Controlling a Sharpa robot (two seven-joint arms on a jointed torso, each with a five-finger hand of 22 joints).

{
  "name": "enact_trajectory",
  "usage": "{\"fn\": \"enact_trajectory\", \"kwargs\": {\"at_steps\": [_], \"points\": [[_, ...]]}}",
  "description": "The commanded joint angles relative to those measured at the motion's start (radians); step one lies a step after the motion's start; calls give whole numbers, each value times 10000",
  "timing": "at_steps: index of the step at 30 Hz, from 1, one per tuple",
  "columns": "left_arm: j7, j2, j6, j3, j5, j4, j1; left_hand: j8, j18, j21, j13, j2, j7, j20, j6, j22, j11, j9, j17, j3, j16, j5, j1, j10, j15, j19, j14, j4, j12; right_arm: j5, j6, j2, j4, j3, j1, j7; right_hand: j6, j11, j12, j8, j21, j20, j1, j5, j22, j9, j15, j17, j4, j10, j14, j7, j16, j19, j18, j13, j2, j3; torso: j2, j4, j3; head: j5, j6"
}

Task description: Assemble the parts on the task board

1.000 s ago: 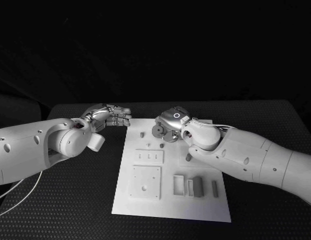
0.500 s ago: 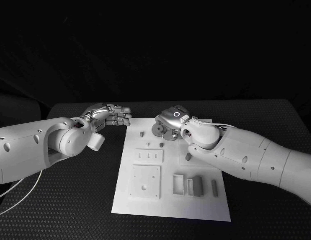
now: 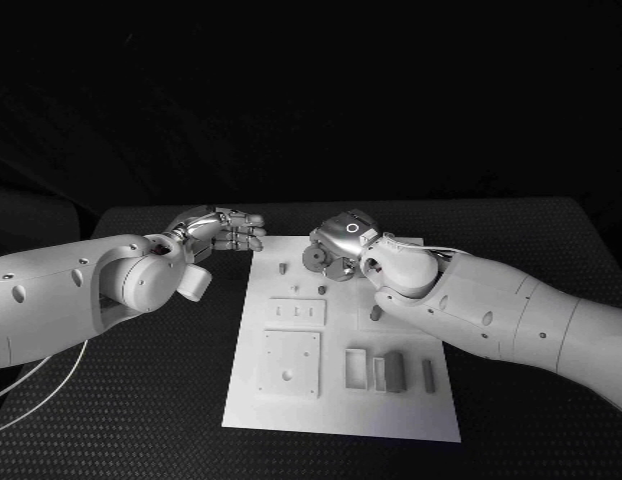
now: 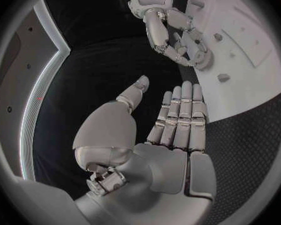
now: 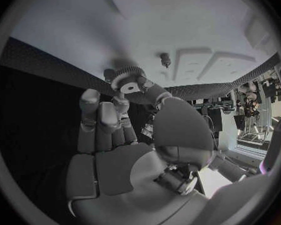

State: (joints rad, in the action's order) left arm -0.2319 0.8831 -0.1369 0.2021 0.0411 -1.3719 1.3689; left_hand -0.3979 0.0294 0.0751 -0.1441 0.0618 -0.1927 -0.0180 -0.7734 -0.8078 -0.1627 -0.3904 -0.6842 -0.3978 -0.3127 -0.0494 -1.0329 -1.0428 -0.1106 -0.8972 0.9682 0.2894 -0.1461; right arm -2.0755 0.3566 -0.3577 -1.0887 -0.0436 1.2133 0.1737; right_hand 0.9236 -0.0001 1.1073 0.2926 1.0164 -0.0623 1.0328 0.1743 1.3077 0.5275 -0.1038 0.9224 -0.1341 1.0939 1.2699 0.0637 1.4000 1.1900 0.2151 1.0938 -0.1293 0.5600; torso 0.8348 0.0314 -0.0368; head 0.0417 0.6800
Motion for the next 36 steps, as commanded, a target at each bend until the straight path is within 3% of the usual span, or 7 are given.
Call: {"fn": "enact_trajectory", "kwargs": {"at_steps": [1,36], "points": [[-77,-4,152,-8,-6,-24,10,62,-97,-61,-11,-35,-54,34,26,18,-33,16,-11,54,42,-29,-76,64,-37,-64,66,-7,64,-75,-74,40,46,-3,-6,-79,492,-4,41,43,37,-46,91,35,168,18,-26,-11,-10,44,-2,472,-17,0,467,-14,-19,73,-8,13,-9,-7,22],[-59,2,147,-9,-6,-40,12,61,-98,-62,-19,-32,-51,34,27,26,-33,18,-27,58,64,-29,-74,60,-38,-60,69,-2,70,150,-308,165,306,-5,-7,-171,324,54,38,-96,-9,-30,128,33,166,-18,26,-13,-76,-29,-41,535,-61,-45,467,-70,-12,51,-16,3,-16,-4,81]]}}
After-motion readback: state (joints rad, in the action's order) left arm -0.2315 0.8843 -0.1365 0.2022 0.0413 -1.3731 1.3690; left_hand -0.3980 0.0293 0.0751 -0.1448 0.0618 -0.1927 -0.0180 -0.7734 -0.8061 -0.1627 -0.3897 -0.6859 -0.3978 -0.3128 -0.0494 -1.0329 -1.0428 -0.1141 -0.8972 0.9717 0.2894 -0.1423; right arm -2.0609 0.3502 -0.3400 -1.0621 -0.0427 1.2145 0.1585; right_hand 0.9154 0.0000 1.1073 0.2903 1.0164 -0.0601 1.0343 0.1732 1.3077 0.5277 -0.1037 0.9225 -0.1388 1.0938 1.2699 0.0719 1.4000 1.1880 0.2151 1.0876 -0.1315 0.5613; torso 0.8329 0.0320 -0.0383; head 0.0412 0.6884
